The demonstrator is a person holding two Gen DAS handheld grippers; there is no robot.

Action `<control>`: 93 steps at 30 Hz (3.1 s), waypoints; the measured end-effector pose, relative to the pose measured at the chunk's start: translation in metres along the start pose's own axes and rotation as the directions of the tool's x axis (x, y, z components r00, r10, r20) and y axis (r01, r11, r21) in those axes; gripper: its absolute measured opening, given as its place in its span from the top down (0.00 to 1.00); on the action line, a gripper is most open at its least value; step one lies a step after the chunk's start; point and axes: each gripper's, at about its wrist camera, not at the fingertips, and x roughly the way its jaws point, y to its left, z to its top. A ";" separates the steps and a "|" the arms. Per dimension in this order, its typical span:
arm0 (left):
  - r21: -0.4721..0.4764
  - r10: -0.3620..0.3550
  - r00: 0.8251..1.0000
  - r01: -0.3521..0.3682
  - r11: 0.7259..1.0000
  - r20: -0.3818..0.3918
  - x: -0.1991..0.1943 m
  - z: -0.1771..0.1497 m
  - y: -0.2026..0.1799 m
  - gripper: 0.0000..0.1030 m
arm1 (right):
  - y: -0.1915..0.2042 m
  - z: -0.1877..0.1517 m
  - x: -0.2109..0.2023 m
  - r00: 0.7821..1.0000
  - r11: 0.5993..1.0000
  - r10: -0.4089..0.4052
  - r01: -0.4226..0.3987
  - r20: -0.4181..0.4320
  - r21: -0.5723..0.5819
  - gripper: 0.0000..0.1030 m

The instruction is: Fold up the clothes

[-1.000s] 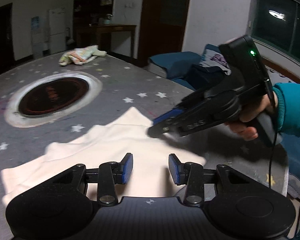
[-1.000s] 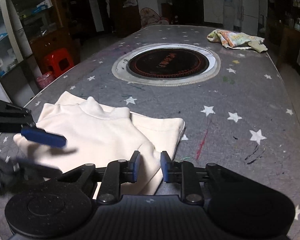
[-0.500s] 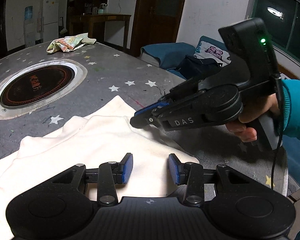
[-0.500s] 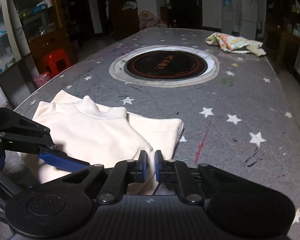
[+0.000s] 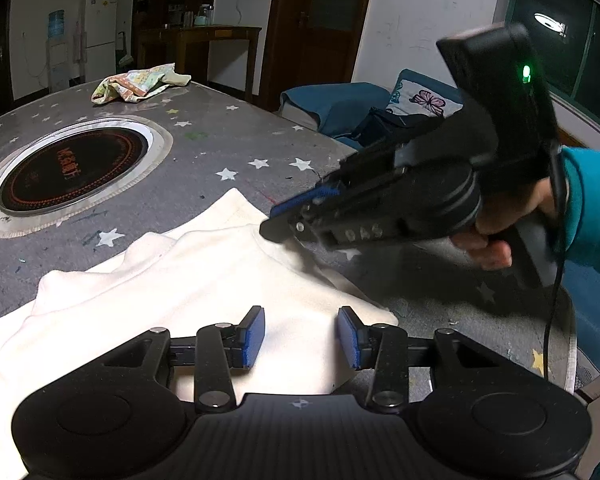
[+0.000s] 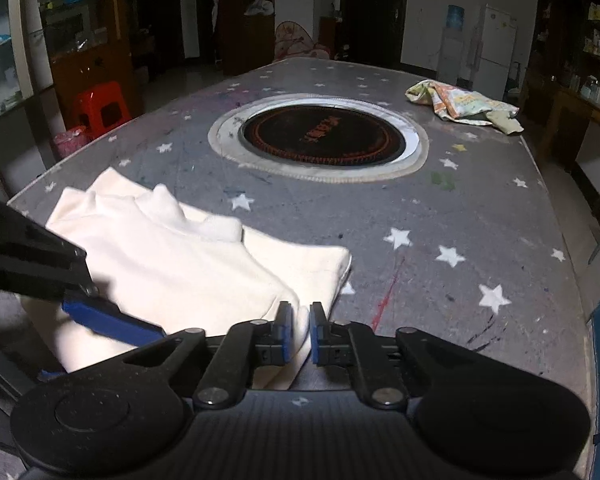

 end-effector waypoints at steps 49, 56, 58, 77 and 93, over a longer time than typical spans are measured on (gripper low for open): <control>-0.056 0.318 0.948 -0.318 0.946 -0.012 -0.062 -0.023 0.036 0.21 | 0.061 0.042 0.027 0.995 0.994 0.101 -0.102 -0.018 -0.049 0.66; -0.054 0.343 0.939 -0.343 0.938 -0.011 -0.068 -0.027 0.039 0.16 | 0.070 0.039 0.028 0.994 0.993 0.101 -0.103 -0.028 -0.059 0.62; -0.057 0.345 0.939 -0.345 0.937 -0.015 -0.069 -0.029 0.041 0.16 | 0.071 0.037 0.031 0.994 0.993 0.099 -0.101 -0.039 -0.054 0.62; -0.094 0.407 0.913 -0.408 0.908 -0.028 -0.082 -0.043 0.060 0.03 | 0.092 0.043 0.024 0.996 0.991 0.084 -0.086 -0.027 -0.103 0.50; -0.144 0.557 0.828 -0.560 0.816 -0.062 -0.107 -0.055 0.078 0.00 | 0.121 0.045 0.014 0.996 0.985 0.087 -0.088 -0.011 -0.146 0.44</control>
